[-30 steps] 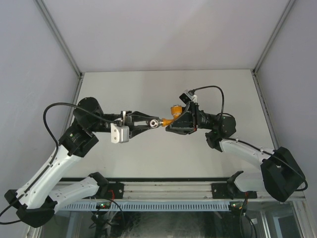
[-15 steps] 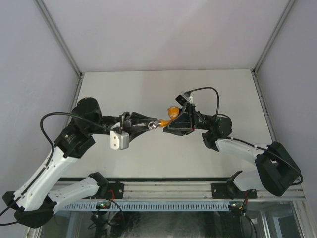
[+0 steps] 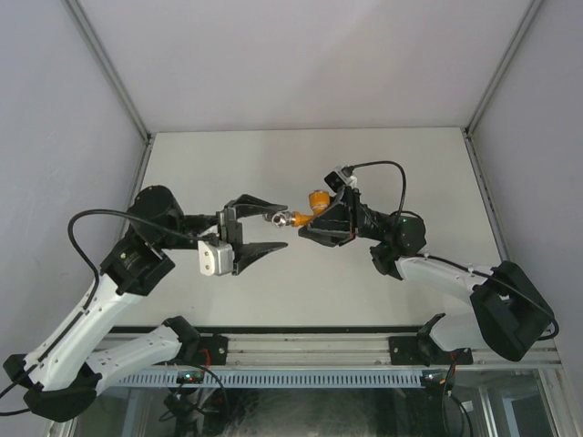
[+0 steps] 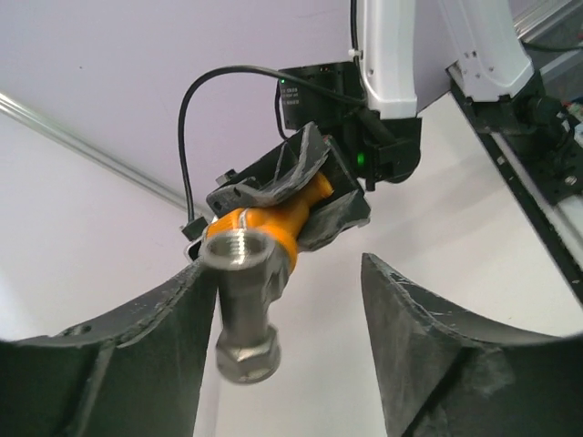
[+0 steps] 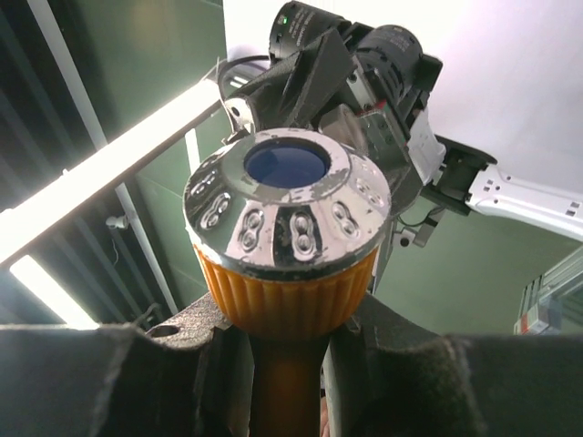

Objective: Install the water faucets

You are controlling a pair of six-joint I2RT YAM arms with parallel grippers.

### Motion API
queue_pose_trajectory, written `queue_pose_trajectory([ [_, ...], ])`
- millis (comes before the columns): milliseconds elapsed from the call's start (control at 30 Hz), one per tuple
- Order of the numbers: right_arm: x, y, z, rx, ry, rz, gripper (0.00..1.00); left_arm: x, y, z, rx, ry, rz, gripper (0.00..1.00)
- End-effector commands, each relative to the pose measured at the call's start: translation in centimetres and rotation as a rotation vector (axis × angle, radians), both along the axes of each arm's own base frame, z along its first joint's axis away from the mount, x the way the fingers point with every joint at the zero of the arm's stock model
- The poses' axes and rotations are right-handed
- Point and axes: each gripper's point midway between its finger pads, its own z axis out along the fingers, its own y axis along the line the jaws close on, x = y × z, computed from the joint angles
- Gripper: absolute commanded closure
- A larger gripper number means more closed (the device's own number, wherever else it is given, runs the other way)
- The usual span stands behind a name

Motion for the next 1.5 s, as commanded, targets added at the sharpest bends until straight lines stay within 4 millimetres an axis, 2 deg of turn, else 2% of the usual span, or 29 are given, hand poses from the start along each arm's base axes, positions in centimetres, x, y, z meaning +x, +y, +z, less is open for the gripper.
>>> queue_pose_trajectory([
  [0,0.7,-0.8,2.8,0.103,-0.068,-0.096,1.00,-1.0,0.0,1.5,-0.072,0.004,-0.026,0.16],
  [33,0.8,-0.7,2.6,0.100,-0.072,-0.104,1.00,-0.7,0.1,2.0,-0.101,0.012,-0.005,0.03],
  [67,0.8,-0.7,2.5,0.100,-0.080,-0.114,1.00,-0.5,0.1,2.5,-0.134,0.046,0.011,0.00],
  [300,1.5,-0.3,1.7,0.090,-0.120,-0.165,1.00,0.1,1.0,4.0,-0.252,0.109,0.082,0.00],
  [433,2.6,-0.3,0.8,0.059,-0.161,-0.254,1.00,1.6,2.6,6.2,-0.408,0.303,0.209,0.00],
  [567,3.7,-0.5,-0.1,0.027,-0.226,-0.343,1.00,2.5,5.1,7.7,-0.549,0.523,0.321,0.00],
  [667,4.1,-0.8,-0.4,0.013,-0.292,-0.402,1.00,3.6,6.6,7.7,-0.638,0.785,0.414,0.00],
  [733,4.2,-0.9,-0.5,-0.001,-0.340,-0.438,1.00,4.8,7.6,6.9,-0.695,0.970,0.501,0.00],
  [833,4.4,-1.0,-0.8,-0.033,-0.403,-0.486,1.00,5.4,8.2,4.3,-0.698,1.220,0.615,0.00],
  [933,4.2,-1.2,-0.7,-0.049,-0.461,-0.521,1.00,5.5,7.9,2.4,-0.707,1.451,0.638,0.04],
  [1067,3.9,-1.5,-0.4,-0.048,-0.515,-0.541,1.00,5.0,6.0,2.0,-0.662,1.613,0.552,0.09],
  [1267,3.5,-1.6,-0.6,-0.066,-0.564,-0.550,1.00,4.9,3.7,2.6,-0.615,1.743,0.449,0.04],
  [1467,3.2,-1.9,-0.6,-0.092,-0.619,-0.574,1.00,5.5,2.1,1.8,-0.570,1.822,0.424,0.04],
])
